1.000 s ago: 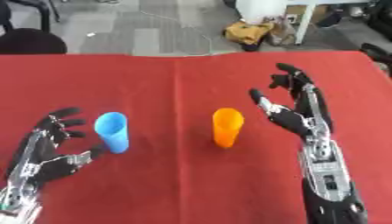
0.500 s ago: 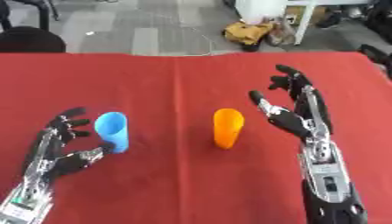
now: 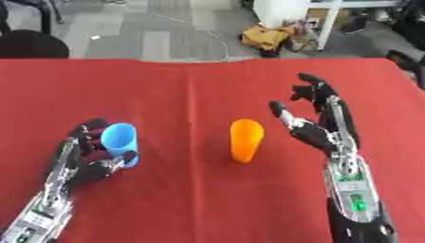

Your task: Pour the contents of one cup into another cup.

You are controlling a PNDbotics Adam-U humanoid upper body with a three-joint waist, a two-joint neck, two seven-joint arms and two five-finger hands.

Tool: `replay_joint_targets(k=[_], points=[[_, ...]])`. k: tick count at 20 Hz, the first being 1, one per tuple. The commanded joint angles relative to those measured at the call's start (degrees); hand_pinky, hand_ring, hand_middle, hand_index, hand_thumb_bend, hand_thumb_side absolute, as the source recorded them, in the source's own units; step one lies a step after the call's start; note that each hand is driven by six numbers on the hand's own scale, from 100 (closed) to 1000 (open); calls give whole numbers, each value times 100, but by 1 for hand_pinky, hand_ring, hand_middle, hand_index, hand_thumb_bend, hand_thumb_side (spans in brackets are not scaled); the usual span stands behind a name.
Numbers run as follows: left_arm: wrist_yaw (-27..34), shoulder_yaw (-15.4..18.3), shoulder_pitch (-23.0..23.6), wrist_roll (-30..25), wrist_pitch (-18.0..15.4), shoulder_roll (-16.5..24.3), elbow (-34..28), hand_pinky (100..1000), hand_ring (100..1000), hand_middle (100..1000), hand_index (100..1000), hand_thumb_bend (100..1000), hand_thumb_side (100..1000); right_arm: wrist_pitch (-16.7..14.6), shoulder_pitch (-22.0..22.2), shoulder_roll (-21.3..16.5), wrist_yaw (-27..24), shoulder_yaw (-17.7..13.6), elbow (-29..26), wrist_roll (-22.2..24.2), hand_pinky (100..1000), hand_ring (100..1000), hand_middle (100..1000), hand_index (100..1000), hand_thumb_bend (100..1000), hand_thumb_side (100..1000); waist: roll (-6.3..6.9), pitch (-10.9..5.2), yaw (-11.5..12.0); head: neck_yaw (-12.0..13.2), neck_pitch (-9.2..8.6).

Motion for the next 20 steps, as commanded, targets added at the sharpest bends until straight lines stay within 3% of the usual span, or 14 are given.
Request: replay_joint_targets(k=[1, 14, 20], points=[[60, -16, -179, -126, 57, 17, -22, 641, 720, 744, 813, 771, 157, -19, -69, -70, -39, 22, -58, 21, 896, 797, 489, 836, 545, 276, -4, -82, -17, 18, -69], [-34, -83, -380, -429, 215, 12, 199, 603, 666, 686, 796, 721, 145, -25, -50, -61, -55, 20, -49, 34, 896, 797, 488, 836, 545, 276, -10, -64, -66, 26, -75], [-73, -103, -375, -451, 122, -24, 327, 534, 568, 583, 736, 597, 100, -28, -42, -56, -59, 18, -45, 38, 896, 797, 488, 836, 541, 277, -20, -57, -68, 22, -69]])
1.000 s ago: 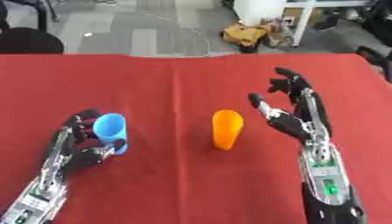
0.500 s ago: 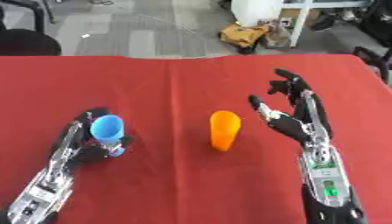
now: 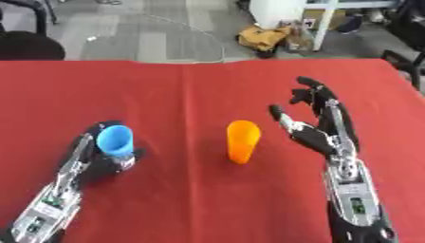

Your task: Pour the contents of one cup into another cup.

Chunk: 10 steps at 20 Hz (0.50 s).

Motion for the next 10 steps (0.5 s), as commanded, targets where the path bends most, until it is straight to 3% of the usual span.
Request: replay_joint_targets(k=[1, 6, 9, 10], points=[[-6, -29, -103, 25, -106, -23, 38, 527, 559, 575, 732, 586, 100, -13, -60, -59, -42, -12, -47, 15, 896, 797, 488, 836, 541, 277, -20, -82, -8, 19, -31], [74, -24, -143, 222, -322, -25, 54, 446, 458, 459, 683, 370, 100, -17, -54, -57, -46, -12, -40, 17, 896, 796, 486, 836, 539, 277, -20, -73, -14, 29, -50], [119, -37, -144, 310, -395, -23, 68, 446, 458, 459, 683, 370, 100, -18, -53, -55, -47, -12, -40, 20, 896, 796, 486, 836, 539, 277, -18, -72, -15, 30, -51], [140, -20, -141, 342, -425, -21, 44, 422, 423, 426, 672, 215, 100, -15, -48, -55, -48, -13, -37, 20, 896, 796, 486, 835, 538, 277, -17, -71, -10, 23, -49]])
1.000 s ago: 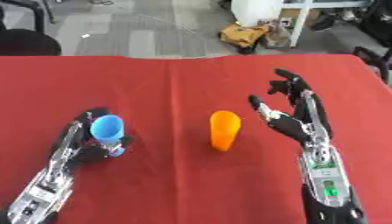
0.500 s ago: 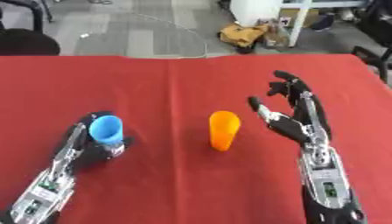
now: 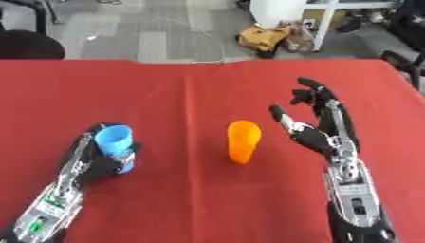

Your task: Pour the contents of one cup into another cup.

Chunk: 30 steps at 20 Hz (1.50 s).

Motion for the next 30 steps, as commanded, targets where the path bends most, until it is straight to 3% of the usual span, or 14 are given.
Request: replay_joint_targets(k=[1, 2, 4, 10, 14, 22, 30], points=[[98, 6, -88, 122, -111, 16, -108, 422, 423, 426, 672, 215, 100, -12, -48, -59, -40, -15, -62, 19, 896, 796, 486, 835, 538, 277, 0, -87, -1, 2, -46], [126, 18, -80, 175, -146, 22, -144, 415, 419, 420, 664, 150, 100, -10, -42, -60, -42, -17, -56, 19, 894, 795, 485, 835, 538, 276, 1, -87, 4, -6, -45], [166, 45, -24, 319, -256, 52, -321, 414, 419, 420, 661, 134, 100, -2, -28, -60, -39, -22, -32, 21, 892, 795, 484, 835, 543, 274, 5, -85, 16, -19, -40], [202, -10, 124, 438, -301, 158, -741, 420, 424, 424, 664, 138, 100, -2, 29, -81, -38, -36, 71, 62, 894, 799, 484, 837, 544, 264, 24, -80, 39, -42, -37], [329, -91, 446, 231, -501, 360, -1283, 426, 427, 427, 669, 154, 100, -43, 164, -184, -80, -54, 269, 175, 898, 805, 491, 840, 541, 260, 34, -74, 54, -104, -41], [485, -26, 926, -187, -289, 587, -2544, 446, 442, 440, 684, 146, 100, -133, 306, -253, -92, -71, 600, 385, 906, 813, 496, 844, 556, 265, 54, -69, 54, -150, -92], [496, 47, 1095, -484, -220, 538, -2843, 460, 449, 447, 689, 145, 100, -226, 296, -209, -146, 11, 876, 641, 932, 859, 540, 853, 604, 282, 73, -69, 64, -183, -107]])
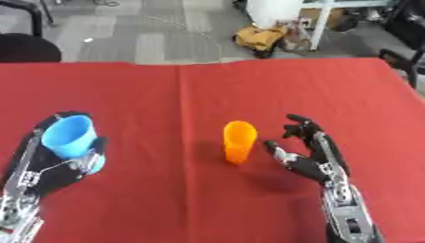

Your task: Pour the contents of one cup into another cup.

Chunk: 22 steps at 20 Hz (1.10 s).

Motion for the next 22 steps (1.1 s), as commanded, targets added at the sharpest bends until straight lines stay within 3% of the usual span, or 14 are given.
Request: replay_joint_targets(k=[1, 22], points=[[12, 65, -26, -93, -19, 43, -196, 461, 450, 448, 689, 145, 100, -53, -109, -96, -35, 33, 30, 108, 936, 867, 547, 855, 609, 281, 11, -87, 11, -28, -57], [12, 47, 47, -312, -68, -33, -398, 476, 455, 452, 690, 146, 100, -243, -597, -7, 580, 248, 496, 376, 950, 879, 553, 867, 623, 279, 68, -110, 62, -77, -52]])
